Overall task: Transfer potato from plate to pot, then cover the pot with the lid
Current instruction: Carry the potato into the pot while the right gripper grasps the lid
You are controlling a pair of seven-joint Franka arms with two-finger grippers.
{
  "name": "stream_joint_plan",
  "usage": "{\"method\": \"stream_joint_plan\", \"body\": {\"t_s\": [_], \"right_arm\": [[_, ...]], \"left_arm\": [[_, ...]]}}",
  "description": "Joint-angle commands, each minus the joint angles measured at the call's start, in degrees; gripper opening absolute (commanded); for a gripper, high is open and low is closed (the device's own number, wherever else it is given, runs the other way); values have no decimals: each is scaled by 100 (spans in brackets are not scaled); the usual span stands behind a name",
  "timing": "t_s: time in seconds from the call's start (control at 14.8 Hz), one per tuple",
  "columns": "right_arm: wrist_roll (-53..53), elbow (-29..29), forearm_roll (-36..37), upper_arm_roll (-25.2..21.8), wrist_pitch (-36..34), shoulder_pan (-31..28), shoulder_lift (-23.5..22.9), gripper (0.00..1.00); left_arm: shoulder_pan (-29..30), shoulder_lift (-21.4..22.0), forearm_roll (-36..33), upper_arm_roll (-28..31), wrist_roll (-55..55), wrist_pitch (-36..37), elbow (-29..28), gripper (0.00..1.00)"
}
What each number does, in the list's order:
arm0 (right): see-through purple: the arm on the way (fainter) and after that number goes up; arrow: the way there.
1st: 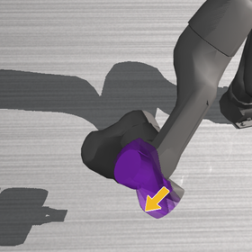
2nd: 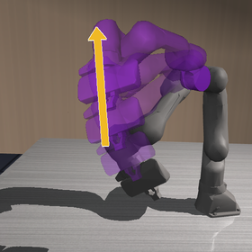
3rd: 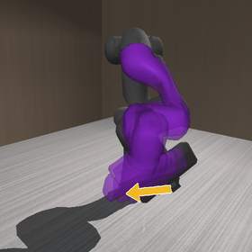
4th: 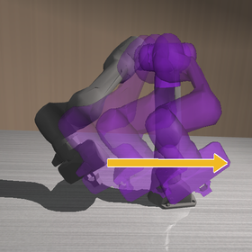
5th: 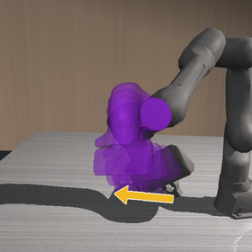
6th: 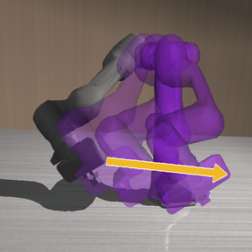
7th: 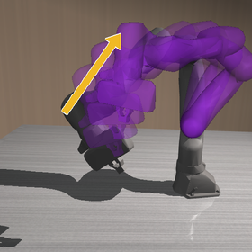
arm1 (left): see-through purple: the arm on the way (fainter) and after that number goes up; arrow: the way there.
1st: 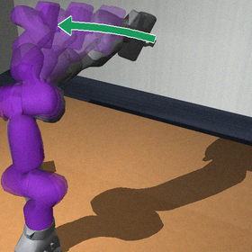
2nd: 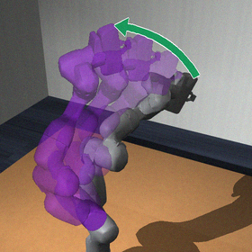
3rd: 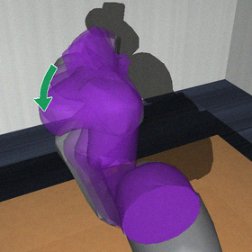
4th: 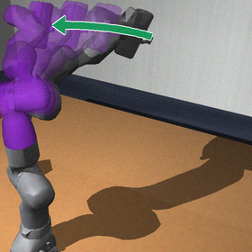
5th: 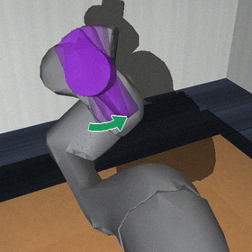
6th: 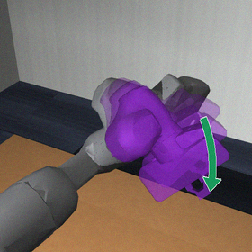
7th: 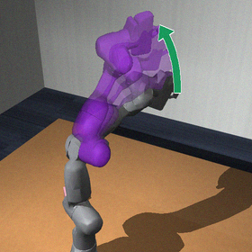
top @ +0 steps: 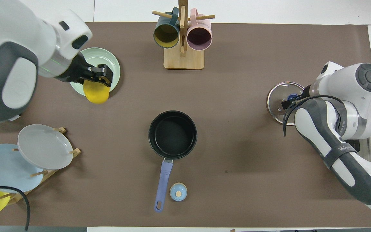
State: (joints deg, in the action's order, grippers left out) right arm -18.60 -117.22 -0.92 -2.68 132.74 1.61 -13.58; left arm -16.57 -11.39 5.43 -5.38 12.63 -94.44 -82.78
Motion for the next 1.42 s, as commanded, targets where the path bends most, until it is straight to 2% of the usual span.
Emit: {"method": "stream_joint_plan", "body": {"t_s": [0.0, 0.14, 0.2, 0.41, 0.75, 0.88, 1.08, 1.35], "right_arm": [[-118, -12, -92, 40, 42, -65, -5, 100], [-118, -20, -101, 40, 42, -56, -13, 98], [-118, -20, -92, 49, 42, -56, -14, 95], [-118, -38, -101, 40, 42, -56, -5, 93], [-153, -47, -101, 40, 42, -65, -13, 93], [-153, -47, -101, 40, 42, -65, -31, 92], [-135, -47, -101, 40, 42, -56, -31, 87], [-109, -38, -101, 49, 33, -56, -31, 67]], "left_arm": [[-679, 565, 81, 81, 581, -668, -1307, 0], [-1267, 892, 81, 90, 958, -1869, -2457, 0], [-1427, 832, 81, 90, 1117, -2250, -2671, 0], [-1885, 208, 46, 107, 1425, -2867, -2761, 0], [-2122, -213, -33, 116, 1505, -3334, -2946, 0], [-2149, -372, -296, 107, 1593, -3396, -2946, 0], [-2149, -382, -367, 107, 1602, -3388, -3077, 0], [-2158, -373, -367, 107, 1715, -3423, -3280, 0]]}}
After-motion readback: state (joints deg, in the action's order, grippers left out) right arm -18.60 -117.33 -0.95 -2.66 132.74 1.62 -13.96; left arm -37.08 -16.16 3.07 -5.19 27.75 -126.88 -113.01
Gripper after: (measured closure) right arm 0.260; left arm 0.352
